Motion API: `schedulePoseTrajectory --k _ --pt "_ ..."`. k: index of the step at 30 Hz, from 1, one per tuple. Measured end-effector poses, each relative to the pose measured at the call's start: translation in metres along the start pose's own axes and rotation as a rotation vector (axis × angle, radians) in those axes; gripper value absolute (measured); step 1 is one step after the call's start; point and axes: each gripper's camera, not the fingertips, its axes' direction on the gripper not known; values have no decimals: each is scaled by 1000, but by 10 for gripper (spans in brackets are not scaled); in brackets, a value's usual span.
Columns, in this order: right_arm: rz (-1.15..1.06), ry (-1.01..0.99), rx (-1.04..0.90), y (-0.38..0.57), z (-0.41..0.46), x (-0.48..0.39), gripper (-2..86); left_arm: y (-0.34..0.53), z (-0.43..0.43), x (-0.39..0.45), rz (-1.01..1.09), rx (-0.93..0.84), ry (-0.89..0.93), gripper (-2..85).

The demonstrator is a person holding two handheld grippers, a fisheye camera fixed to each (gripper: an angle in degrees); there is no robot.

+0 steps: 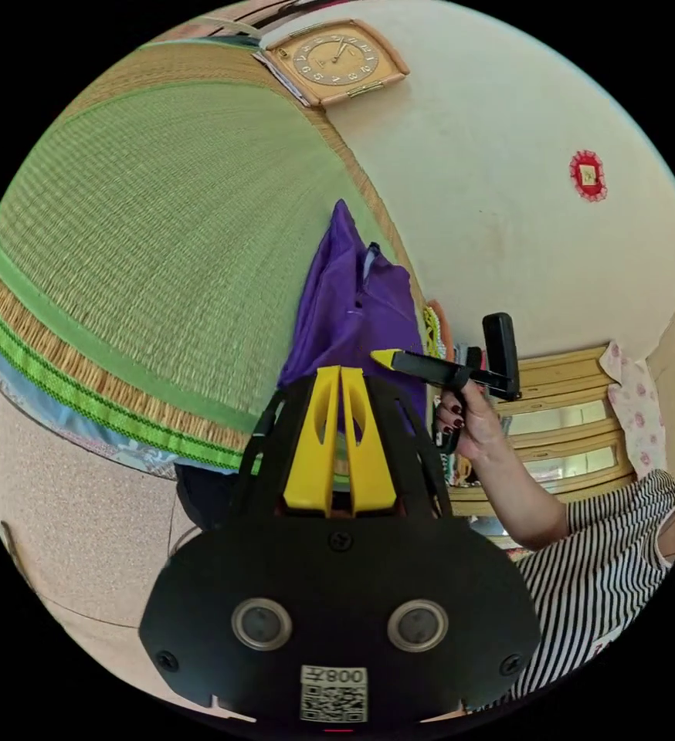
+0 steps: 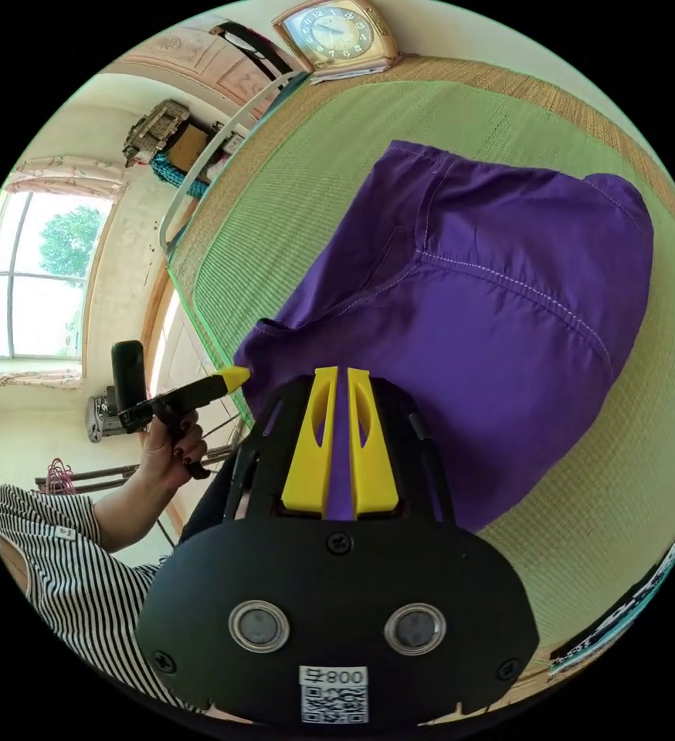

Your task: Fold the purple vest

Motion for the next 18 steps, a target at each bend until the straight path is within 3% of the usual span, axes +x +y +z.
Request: schedulePoseTrajectory --k 5,9,12,15,18 --pt "4 -80 40 15 -12 -14 8 2 11 -6 -31 -35 -31 1" --pt "-45 -29 116 60 -47 -29 4 6 10 7 8 -31 -57 1" --pt "-12 59 57 86 -32 -18 6 4 21 6 -5 -68 -97 0" --pt "49 -69 89 104 -36 -10 13 5 34 9 11 -95 -120 0" --pt "20 81 182 130 -66 -35 33 11 35 27 44 -84 -165 0"
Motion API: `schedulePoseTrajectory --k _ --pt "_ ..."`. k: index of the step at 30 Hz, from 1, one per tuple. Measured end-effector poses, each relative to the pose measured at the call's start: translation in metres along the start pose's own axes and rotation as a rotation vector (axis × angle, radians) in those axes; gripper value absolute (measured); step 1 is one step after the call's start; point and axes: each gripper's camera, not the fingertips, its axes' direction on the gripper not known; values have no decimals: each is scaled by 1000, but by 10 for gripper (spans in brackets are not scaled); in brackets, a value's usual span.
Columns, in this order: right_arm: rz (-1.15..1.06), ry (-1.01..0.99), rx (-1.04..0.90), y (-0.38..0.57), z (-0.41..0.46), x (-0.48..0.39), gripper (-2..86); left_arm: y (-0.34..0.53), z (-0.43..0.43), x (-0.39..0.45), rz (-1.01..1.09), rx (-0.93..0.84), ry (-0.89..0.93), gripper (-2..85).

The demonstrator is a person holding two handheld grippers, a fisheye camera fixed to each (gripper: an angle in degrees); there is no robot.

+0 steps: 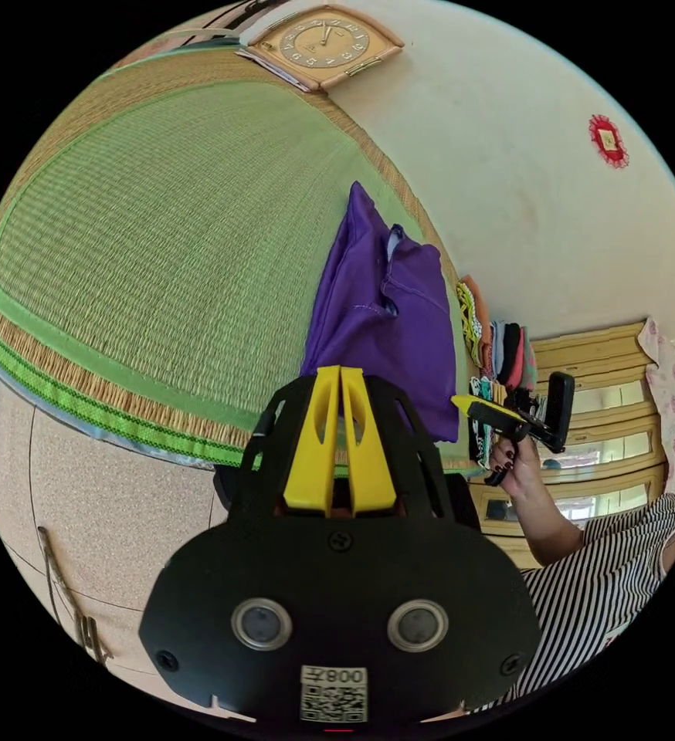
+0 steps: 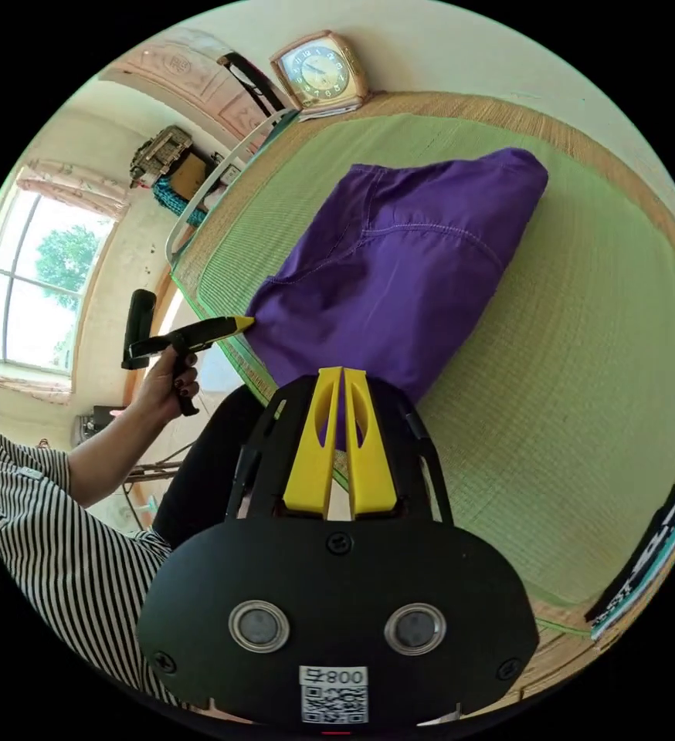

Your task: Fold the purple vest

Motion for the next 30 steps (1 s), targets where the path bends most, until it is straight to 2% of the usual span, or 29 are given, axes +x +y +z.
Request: schedulePoseTrajectory --k 3,8,17,24,30 --pt "-53 177 26 34 -16 -23 57 9 2 15 33 4 18 1" --pt "-57 224 -10 73 6 -47 76 14 23 35 65 -36 -29 1" --pt "-49 234 6 78 23 -73 63 11 54 56 86 -100 -163 1" --pt "-119 324 -34 96 21 -94 12 12 73 62 108 -130 -191 1" --pt "-182 410 -89 101 38 -109 3 13 85 56 101 -128 -157 1"
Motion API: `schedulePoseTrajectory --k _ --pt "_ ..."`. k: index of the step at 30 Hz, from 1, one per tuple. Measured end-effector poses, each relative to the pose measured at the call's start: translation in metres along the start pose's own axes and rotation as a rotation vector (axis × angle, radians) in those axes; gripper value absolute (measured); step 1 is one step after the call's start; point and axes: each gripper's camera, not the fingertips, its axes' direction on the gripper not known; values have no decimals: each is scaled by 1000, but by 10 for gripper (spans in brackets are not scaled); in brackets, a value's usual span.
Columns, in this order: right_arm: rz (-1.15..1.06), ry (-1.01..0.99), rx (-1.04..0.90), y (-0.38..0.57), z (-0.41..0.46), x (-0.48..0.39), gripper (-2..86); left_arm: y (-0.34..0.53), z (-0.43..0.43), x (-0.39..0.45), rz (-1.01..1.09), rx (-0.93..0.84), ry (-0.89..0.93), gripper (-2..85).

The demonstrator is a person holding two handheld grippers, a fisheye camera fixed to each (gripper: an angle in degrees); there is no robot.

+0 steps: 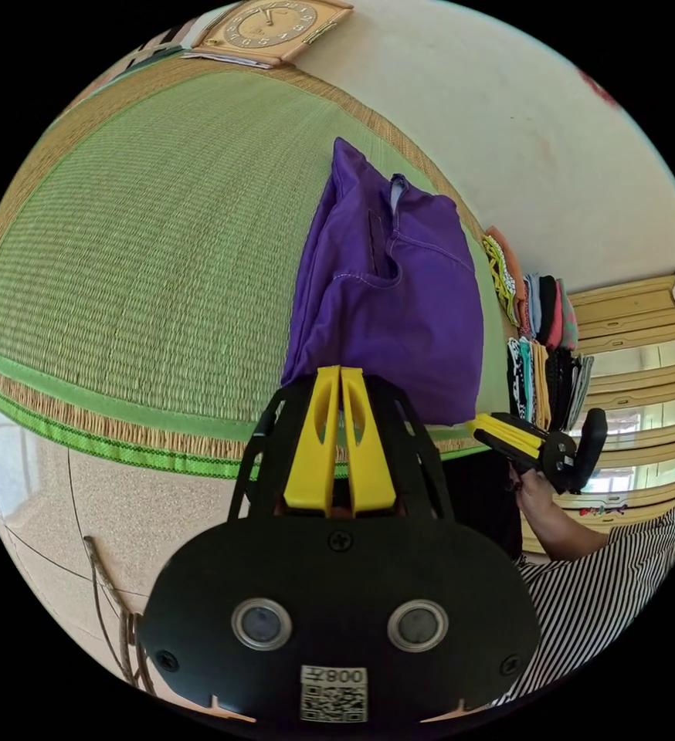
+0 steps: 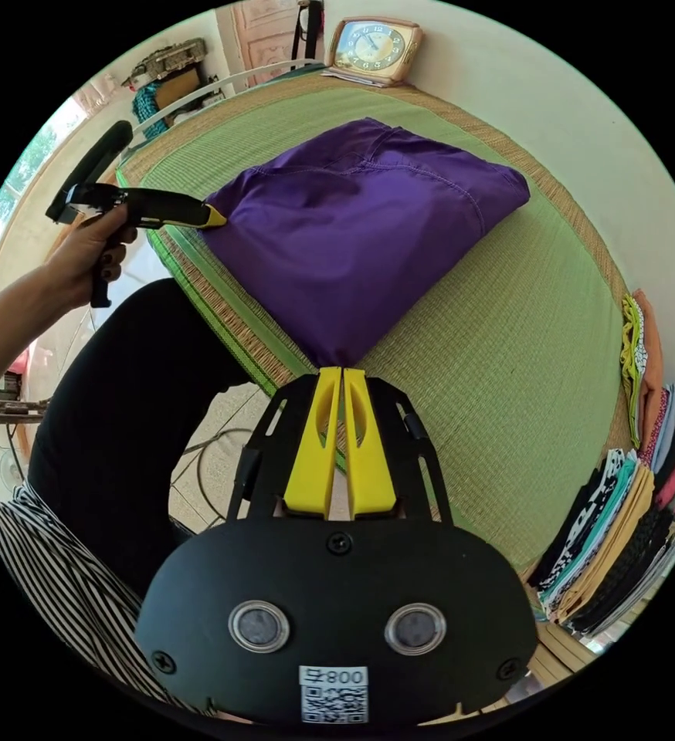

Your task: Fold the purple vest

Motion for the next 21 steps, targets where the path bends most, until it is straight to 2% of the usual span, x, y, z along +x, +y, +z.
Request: schedulePoseTrajectory --k 7,10,16,21 --pt "1 -28 -6 10 0 2 2 8 -1 2 -47 46 38 5" --pt "-10 -17 -7 16 0 2 2 19 1 15 -7 51 120 12" --pt "30 -58 6 31 1 15 1 25 44 40 20 -97 301 60" --pt "48 -103 6 46 3 34 1 18 80 35 -74 -188 383 78"
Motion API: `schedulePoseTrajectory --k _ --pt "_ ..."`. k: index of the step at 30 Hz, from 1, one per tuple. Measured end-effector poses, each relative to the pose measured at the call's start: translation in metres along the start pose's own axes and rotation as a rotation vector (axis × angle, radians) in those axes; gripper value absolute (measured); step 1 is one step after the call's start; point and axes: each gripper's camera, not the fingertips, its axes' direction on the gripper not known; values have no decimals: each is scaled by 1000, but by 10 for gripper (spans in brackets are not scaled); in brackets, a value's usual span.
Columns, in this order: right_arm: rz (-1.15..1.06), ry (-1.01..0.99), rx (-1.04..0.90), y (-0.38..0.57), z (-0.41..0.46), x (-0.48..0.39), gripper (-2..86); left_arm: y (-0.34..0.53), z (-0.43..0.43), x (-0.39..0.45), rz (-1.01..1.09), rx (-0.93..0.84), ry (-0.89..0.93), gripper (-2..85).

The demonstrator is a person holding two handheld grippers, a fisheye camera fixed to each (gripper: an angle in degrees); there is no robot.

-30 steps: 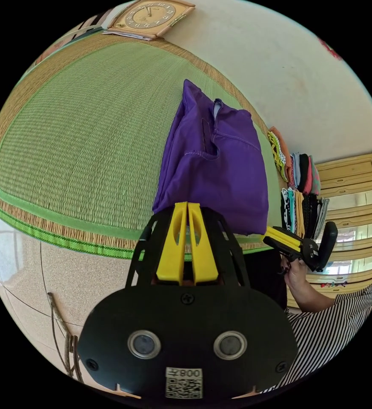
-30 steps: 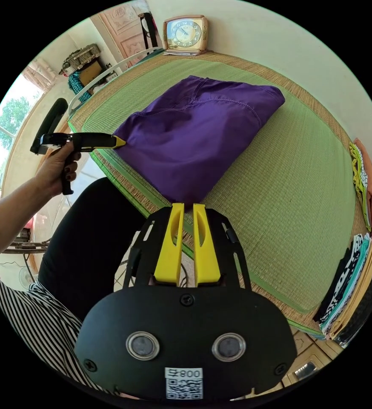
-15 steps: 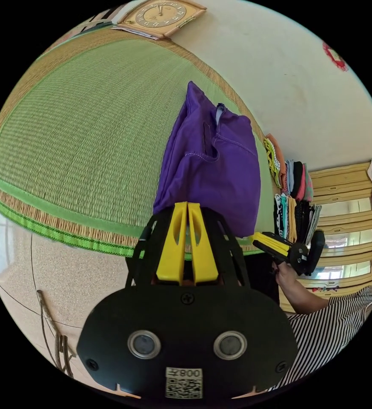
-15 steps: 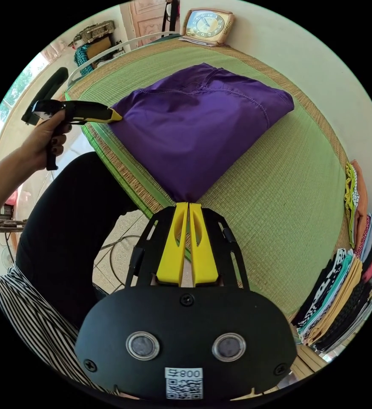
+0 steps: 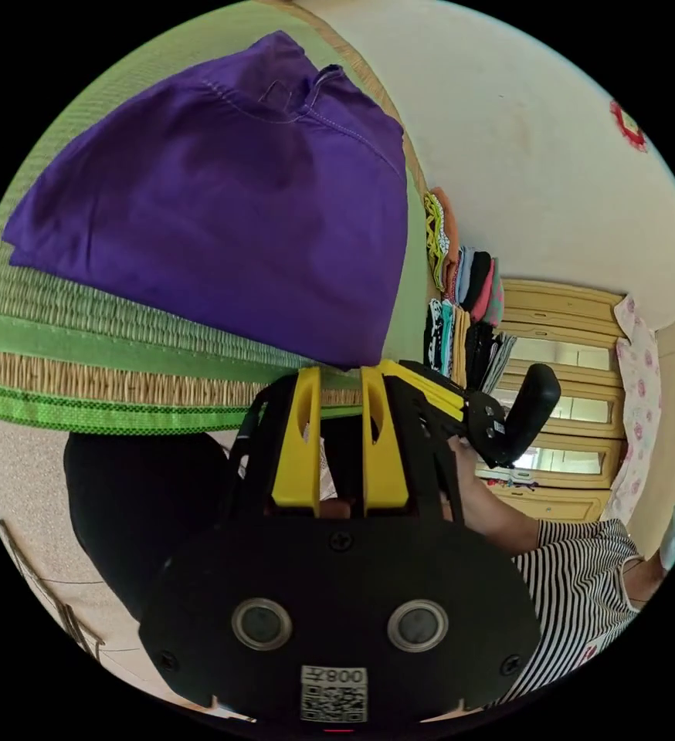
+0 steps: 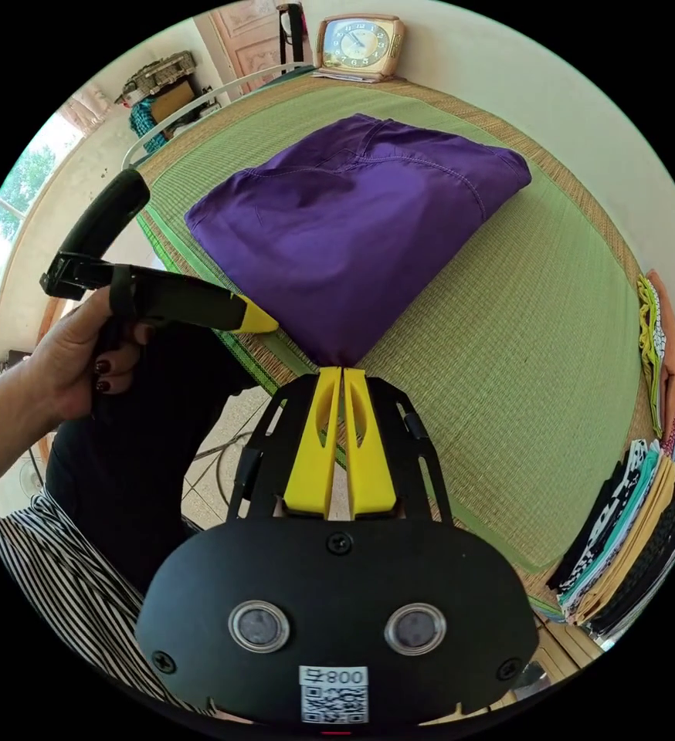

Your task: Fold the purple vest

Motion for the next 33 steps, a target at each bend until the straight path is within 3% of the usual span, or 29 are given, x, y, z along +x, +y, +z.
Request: schedulePoseTrajectory --k 16,22,27,33 --pt "103 -208 36 60 1 101 7 -10 1 -47 -149 56 201 25" --pt "297 -539 89 114 10 189 33 -8 -14 -55 -148 98 286 20" --pt "538 -1076 256 164 42 269 102 -6 -24 -64 -158 126 354 17" --pt "611 -1323 297 184 70 299 127 -3 -34 -77 -178 149 411 15"
